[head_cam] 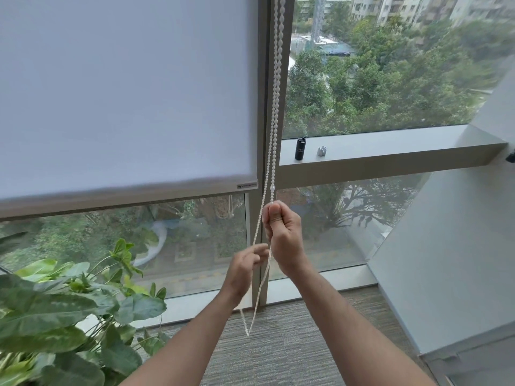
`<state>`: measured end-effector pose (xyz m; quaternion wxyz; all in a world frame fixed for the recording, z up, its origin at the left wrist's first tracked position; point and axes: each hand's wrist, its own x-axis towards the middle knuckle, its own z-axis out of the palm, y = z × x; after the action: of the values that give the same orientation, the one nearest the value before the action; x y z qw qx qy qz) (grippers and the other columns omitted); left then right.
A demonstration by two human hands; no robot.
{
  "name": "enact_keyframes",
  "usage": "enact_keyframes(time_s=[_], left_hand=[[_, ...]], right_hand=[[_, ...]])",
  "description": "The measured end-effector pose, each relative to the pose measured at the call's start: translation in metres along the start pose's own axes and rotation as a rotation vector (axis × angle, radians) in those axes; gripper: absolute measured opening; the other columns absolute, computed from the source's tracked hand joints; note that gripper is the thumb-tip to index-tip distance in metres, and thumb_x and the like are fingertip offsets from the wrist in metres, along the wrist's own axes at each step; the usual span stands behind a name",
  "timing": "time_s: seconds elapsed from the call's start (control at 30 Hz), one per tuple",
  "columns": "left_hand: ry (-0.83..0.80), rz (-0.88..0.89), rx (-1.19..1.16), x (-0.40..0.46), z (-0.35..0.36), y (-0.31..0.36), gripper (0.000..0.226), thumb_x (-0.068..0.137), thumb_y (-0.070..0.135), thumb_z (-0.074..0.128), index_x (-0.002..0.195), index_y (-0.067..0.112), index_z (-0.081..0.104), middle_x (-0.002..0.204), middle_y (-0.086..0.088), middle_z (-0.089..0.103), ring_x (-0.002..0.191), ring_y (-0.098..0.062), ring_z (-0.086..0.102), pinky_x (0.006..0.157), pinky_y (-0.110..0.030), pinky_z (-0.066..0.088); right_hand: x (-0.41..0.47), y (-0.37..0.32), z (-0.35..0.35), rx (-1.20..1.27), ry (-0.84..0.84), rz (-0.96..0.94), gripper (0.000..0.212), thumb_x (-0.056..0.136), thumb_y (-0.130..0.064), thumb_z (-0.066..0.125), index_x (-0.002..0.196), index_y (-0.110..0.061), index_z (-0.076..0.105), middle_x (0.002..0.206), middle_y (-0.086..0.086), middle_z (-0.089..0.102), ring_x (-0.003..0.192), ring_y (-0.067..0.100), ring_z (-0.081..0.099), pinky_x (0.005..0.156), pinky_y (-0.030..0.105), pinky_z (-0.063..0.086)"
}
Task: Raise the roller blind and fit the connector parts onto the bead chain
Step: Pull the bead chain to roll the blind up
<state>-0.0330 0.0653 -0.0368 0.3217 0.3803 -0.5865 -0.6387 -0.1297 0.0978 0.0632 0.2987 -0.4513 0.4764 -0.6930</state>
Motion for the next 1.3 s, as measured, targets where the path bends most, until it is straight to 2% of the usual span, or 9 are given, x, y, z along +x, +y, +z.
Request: enact_keyframes(time_s=[0.17,0.3,0.5,0.6,0.83,1.0,1.17,1.23,1.3], left_hand=[[0.051,0.154,-0.184,0.013,-0.002,0.044,0.037,0.09,0.026,0.047,0.108,0.006,0.072,0.101,-0.019,0.073,0.096,-0.03,0.067,0.09,-0.048,0.051],[0.003,0.353,-0.276,0.01,0.01,0.094,0.046,0.096,0.046,0.052,0.115,0.008,0.068,0.095,-0.014,0.071,0.094,-0.029,0.066,0.086,-0.041,0.052],[-0.057,0.578,-0.362,0.005,0.022,0.146,0.039,0.103,0.04,0.043,0.112,0.012,0.068,0.071,-0.002,0.062,0.061,-0.02,0.055,0.058,-0.03,0.047],[-0.017,0.559,-0.275,0.005,0.024,0.142,0.035,0.101,0.04,0.045,0.089,0.017,0.07,0.055,0.007,0.042,0.048,-0.013,0.033,0.045,-0.025,0.028],[0.111,0.476,-0.14,0.004,0.027,0.113,0.035,0.098,0.041,0.047,0.067,0.029,0.059,0.05,0.011,0.04,0.044,-0.009,0.033,0.042,-0.025,0.026],[0.092,0.369,-0.114,0.0,0.028,0.078,0.038,0.1,0.029,0.045,0.065,0.027,0.058,0.051,0.011,0.04,0.046,-0.007,0.033,0.044,-0.02,0.029],[0.095,0.288,-0.094,-0.003,0.025,0.056,0.039,0.101,0.032,0.045,0.065,0.026,0.058,0.046,0.013,0.038,0.043,-0.004,0.03,0.044,-0.019,0.027],[0.09,0.279,-0.094,-0.004,0.023,0.052,0.037,0.099,0.036,0.046,0.067,0.022,0.057,0.047,0.013,0.039,0.044,-0.004,0.032,0.044,-0.018,0.028],[0.077,0.275,-0.087,-0.002,0.024,0.05,0.038,0.101,0.035,0.046,0.066,0.023,0.057,0.049,0.012,0.037,0.045,-0.007,0.03,0.044,-0.022,0.025]], right_hand=[[-0.01,0.021,-0.002,-0.014,-0.001,0.058,0.038,0.099,-0.023,0.043,0.063,-0.031,0.053,0.052,-0.015,0.045,0.05,0.001,0.036,0.049,0.016,0.032],[-0.013,0.03,0.001,-0.024,-0.006,0.088,0.04,0.098,-0.021,0.042,0.061,-0.031,0.053,0.053,-0.019,0.046,0.05,-0.002,0.036,0.05,0.012,0.032],[-0.027,0.047,-0.005,-0.066,-0.025,0.115,0.038,0.098,-0.019,0.042,0.061,-0.025,0.047,0.054,-0.015,0.041,0.052,0.002,0.032,0.052,0.017,0.029],[-0.039,0.054,-0.007,-0.08,-0.046,0.161,0.04,0.099,-0.02,0.042,0.06,-0.029,0.047,0.054,-0.014,0.04,0.052,0.002,0.031,0.051,0.017,0.028],[-0.046,0.063,-0.021,-0.023,-0.211,0.328,0.044,0.104,-0.016,0.043,0.065,-0.027,0.058,0.056,-0.001,0.046,0.049,0.01,0.039,0.048,0.026,0.033],[-0.026,0.058,-0.037,-0.063,-0.198,0.404,0.036,0.1,-0.031,0.045,0.097,-0.006,0.071,0.096,0.005,0.072,0.094,0.02,0.066,0.093,0.049,0.05],[0.014,0.004,-0.033,-0.026,-0.035,0.218,0.038,0.094,-0.032,0.042,0.12,-0.018,0.067,0.124,0.006,0.069,0.118,0.018,0.064,0.104,0.036,0.048],[0.029,-0.026,-0.021,0.065,-0.094,0.126,0.039,0.101,-0.034,0.036,0.118,-0.016,0.067,0.116,0.011,0.071,0.106,0.024,0.069,0.095,0.039,0.053],[0.041,-0.054,-0.005,0.182,-0.15,0.048,0.043,0.104,-0.035,0.033,0.116,-0.009,0.066,0.093,0.011,0.07,0.074,0.024,0.067,0.065,0.036,0.054]])
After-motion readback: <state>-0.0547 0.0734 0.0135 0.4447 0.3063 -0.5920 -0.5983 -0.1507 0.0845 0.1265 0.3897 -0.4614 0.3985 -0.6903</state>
